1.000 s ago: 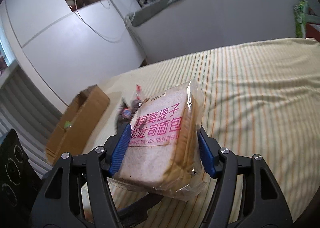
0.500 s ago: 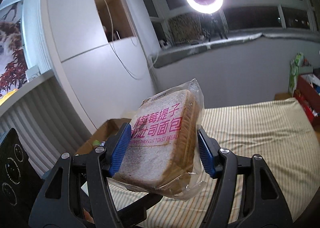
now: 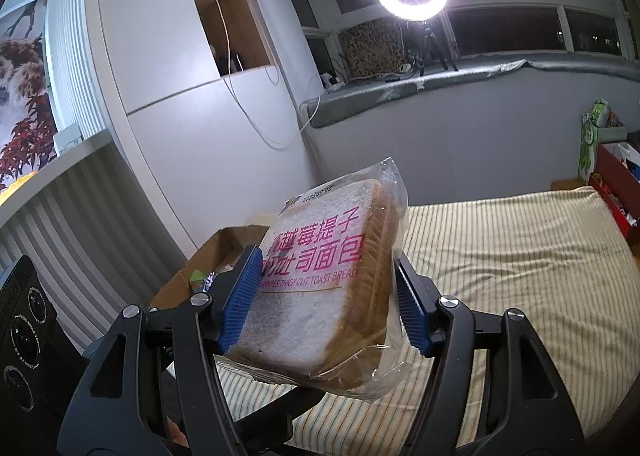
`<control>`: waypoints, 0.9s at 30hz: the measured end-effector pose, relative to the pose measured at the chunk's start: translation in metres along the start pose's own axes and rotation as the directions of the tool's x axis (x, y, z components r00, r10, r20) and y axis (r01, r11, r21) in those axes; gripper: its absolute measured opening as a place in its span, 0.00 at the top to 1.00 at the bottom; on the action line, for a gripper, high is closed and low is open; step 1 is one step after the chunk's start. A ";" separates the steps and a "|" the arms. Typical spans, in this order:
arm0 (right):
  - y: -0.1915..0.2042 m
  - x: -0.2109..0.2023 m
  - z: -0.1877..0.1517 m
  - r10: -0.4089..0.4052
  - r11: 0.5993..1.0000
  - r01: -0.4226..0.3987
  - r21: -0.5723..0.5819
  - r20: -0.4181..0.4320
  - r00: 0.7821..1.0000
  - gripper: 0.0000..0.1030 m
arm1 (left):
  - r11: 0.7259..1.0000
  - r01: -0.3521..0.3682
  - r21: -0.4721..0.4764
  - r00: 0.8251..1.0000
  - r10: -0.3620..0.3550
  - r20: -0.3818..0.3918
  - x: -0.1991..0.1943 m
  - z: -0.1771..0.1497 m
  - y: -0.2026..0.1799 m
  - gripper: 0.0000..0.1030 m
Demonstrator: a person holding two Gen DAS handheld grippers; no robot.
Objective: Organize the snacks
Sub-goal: 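Lift the bread loaf off the bedspread with the right tool, then carry the bread loaf over the box, lower it and open the right tool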
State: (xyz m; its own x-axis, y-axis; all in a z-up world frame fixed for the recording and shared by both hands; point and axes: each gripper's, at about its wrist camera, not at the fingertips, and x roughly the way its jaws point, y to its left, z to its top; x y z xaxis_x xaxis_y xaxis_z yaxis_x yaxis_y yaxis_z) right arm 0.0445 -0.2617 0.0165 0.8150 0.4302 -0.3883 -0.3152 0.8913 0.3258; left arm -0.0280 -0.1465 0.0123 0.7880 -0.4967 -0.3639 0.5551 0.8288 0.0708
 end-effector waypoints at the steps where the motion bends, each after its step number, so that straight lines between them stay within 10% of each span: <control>1: 0.002 0.004 -0.001 0.001 1.000 -0.001 -0.002 -0.009 1.000 0.35 | 1.000 -0.001 -0.006 1.000 0.001 -0.005 0.001 0.003 0.000 0.46; 14: 0.087 0.109 -0.017 0.119 0.989 -0.129 -0.070 -0.130 0.984 0.35 | 0.988 -0.102 -0.114 0.994 0.097 -0.048 -0.015 -0.033 0.084 0.46; 27: 0.168 0.157 -0.027 0.265 0.949 -0.289 -0.124 -0.180 0.947 0.35 | 0.937 -0.301 -0.176 0.953 0.289 -0.090 -0.064 -0.057 0.156 0.46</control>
State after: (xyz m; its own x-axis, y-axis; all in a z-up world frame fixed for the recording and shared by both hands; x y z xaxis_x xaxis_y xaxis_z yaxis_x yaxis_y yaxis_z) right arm 0.1066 -0.0403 -0.0128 0.6010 0.6697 -0.4361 -0.5953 0.7393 0.3149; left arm -0.0069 0.0287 -0.0063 0.8874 -0.2110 -0.4100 0.2367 0.9715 0.0124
